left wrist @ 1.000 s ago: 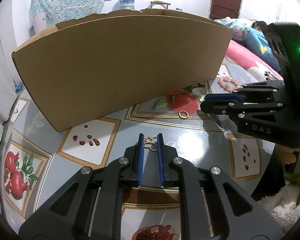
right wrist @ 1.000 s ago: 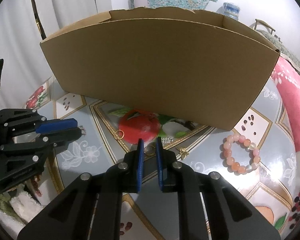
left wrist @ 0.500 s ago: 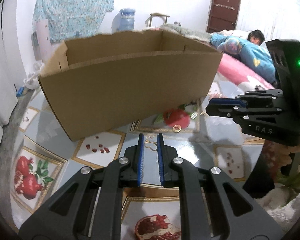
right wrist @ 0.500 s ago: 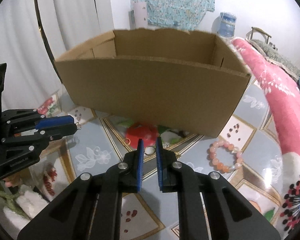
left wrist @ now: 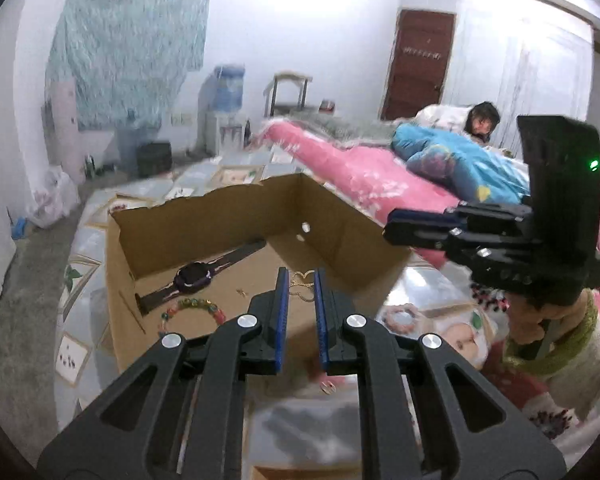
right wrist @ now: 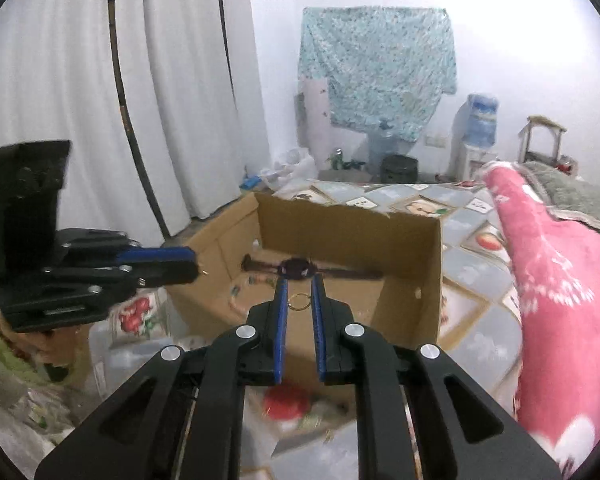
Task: Organize jewelry
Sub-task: 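Lift the keychain with the left tool and carry it over the box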
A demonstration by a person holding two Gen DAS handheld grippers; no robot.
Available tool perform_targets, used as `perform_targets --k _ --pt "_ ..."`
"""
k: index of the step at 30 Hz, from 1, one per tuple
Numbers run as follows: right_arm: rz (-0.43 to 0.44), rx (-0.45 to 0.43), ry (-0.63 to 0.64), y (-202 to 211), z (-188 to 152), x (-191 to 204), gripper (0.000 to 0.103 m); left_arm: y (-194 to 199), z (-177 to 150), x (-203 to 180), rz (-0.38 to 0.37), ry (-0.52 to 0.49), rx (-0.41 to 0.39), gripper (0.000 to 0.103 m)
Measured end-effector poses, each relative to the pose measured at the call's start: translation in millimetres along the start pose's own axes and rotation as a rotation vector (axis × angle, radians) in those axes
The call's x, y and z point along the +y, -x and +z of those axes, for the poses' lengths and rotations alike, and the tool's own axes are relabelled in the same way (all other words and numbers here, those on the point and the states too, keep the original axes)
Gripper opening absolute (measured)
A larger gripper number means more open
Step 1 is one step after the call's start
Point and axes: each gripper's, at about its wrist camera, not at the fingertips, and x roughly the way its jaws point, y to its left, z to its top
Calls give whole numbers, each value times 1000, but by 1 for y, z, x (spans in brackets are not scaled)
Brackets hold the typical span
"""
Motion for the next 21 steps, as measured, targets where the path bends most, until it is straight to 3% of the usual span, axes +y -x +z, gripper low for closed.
perform_targets --k 3,5,8,11,16,18,19,20,21 --pt "60 92 -61 -34 23 -27 12 -37 18 28 -58 100 133 12" --pt "96 188 -110 -66 36 -48 12 -75 23 52 -130 202 267 12" --pt "110 312 -158 -109 43 -65 12 -116 20 75 -151 312 394 12" --pt "116 406 -190 -144 44 -73 12 -140 14 87 -149 380 469 12" --pt "84 476 -190 -176 43 -77 13 -159 16 88 -114 400 520 12" --pt "97 489 -214 -181 44 -81 13 -162 19 89 -117 411 526 22" --pt "96 484 -215 -180 45 -82 13 -163 20 90 -114 421 528 36" --pt "90 480 -213 -180 46 -82 14 -163 20 90 -118 431 525 43" --pt "90 479 -220 -179 45 -84 14 -162 19 92 -123 439 521 43"
